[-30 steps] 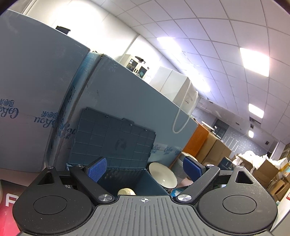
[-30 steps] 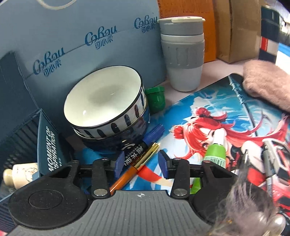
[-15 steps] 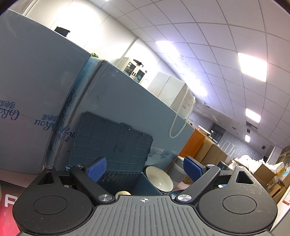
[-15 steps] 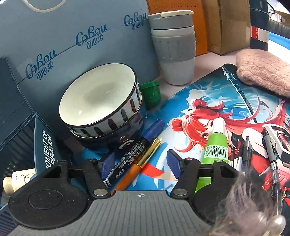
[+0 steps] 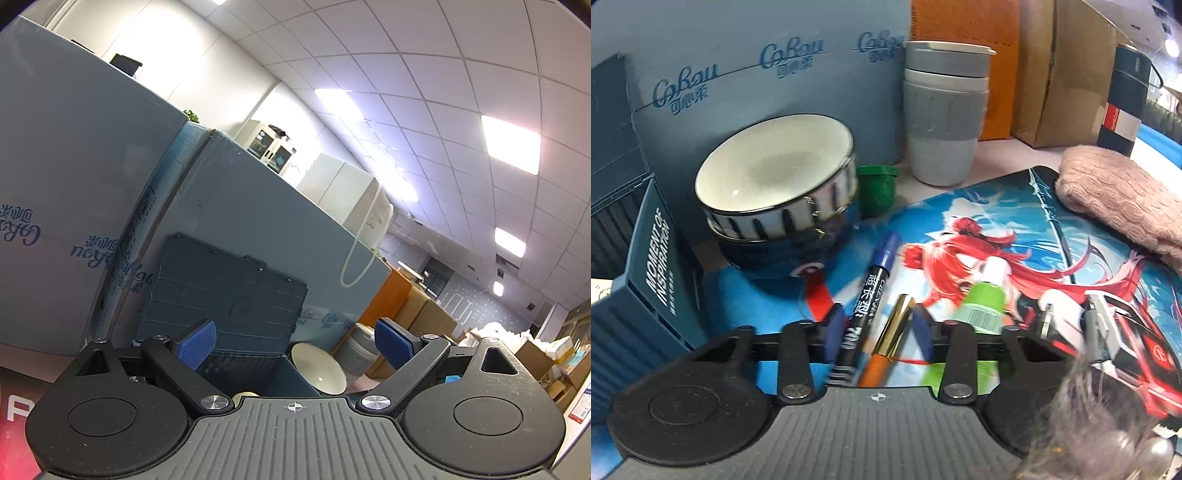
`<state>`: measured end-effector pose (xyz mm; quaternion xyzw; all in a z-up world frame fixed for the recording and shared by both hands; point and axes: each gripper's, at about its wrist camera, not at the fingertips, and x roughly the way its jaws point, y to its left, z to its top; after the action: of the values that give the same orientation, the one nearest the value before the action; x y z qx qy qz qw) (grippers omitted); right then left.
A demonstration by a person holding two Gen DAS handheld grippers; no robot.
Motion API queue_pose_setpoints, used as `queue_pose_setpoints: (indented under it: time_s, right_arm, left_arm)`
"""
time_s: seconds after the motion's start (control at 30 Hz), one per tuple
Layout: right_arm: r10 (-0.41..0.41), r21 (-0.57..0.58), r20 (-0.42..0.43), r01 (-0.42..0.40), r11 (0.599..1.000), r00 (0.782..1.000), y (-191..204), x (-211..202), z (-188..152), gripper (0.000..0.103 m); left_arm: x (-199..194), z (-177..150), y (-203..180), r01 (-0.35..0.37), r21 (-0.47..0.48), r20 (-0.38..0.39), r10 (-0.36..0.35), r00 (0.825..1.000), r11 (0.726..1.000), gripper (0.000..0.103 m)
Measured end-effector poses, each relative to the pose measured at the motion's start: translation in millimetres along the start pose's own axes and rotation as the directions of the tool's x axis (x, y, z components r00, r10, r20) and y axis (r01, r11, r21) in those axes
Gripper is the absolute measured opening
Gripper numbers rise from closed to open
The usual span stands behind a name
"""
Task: Organize rigid objects
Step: 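Move the right tool to the blue marker beside the striped bowl, then close the right tool on the blue marker and lift it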
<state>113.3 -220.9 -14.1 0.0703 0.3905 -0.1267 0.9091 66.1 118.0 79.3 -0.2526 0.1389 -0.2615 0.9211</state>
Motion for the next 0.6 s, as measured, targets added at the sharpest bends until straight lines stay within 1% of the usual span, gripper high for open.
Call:
queue_pose_setpoints:
  time_s: [0.1, 0.13, 0.23, 0.3, 0.33, 0.4, 0.43, 0.5, 0.53, 0.57, 0.6]
  right_arm:
    - [0.052, 0.038, -0.014, -0.051, 0.998, 0.999, -17, -5, 2, 0.031]
    - [0.068, 0.059, -0.011, -0.067, 0.996, 0.998, -23, -6, 4, 0.034]
    - [0.053, 0.05, 0.043, -0.055, 0.997, 0.998, -28, -12, 10, 0.046]
    - [0.078, 0.035, 0.066, -0.08, 0.996, 0.995, -27, -12, 18, 0.047]
    - [0.093, 0.033, 0.064, -0.095, 0.995, 0.994, -27, -11, 22, 0.047]
    - [0.099, 0.022, 0.04, -0.1, 0.995, 0.994, -25, -4, 31, 0.046]
    - [0.083, -0.004, 0.012, -0.083, 0.997, 0.996, -20, 2, 35, 0.045]
    - [0.009, -0.051, -0.015, -0.01, 0.999, 1.0, -12, 13, 39, 0.043]
    - [-0.023, -0.073, -0.025, 0.021, 0.997, 0.999, -10, 19, 39, 0.037]
    - [-0.038, -0.079, -0.036, 0.035, 0.996, 0.999, -11, 23, 38, 0.032]
    - [-0.036, -0.067, -0.045, 0.033, 0.997, 0.998, -14, 26, 38, 0.03]
  left_arm:
    - [0, 0, -1, 0.0, 0.0, 0.001, 0.0, 1.0, 1.0, 0.095]
    - [1, 0, -2, 0.0, 0.002, 0.0, 0.0, 1.0, 1.0, 0.095]
    - [2, 0, -2, 0.0, 0.005, -0.001, 0.0, 1.0, 1.0, 0.095]
    - [2, 0, -1, -0.001, 0.005, -0.002, 0.001, 1.0, 1.0, 0.095]
    - [3, 0, -1, -0.003, 0.003, -0.004, 0.003, 1.0, 1.0, 0.095]
    - [5, 0, 0, -0.008, 0.002, -0.01, 0.008, 1.0, 1.0, 0.095]
    - [6, 0, 1, -0.011, 0.001, -0.011, 0.011, 1.0, 1.0, 0.095]
    - [5, 1, 2, -0.012, -0.003, -0.013, 0.012, 1.0, 1.0, 0.095]
    - [5, 1, 3, -0.012, -0.005, -0.013, 0.012, 1.0, 1.0, 0.095]
    - [5, 1, 4, -0.013, -0.007, -0.014, 0.013, 1.0, 1.0, 0.095]
    - [5, 1, 5, -0.015, -0.01, -0.014, 0.015, 1.0, 1.0, 0.095]
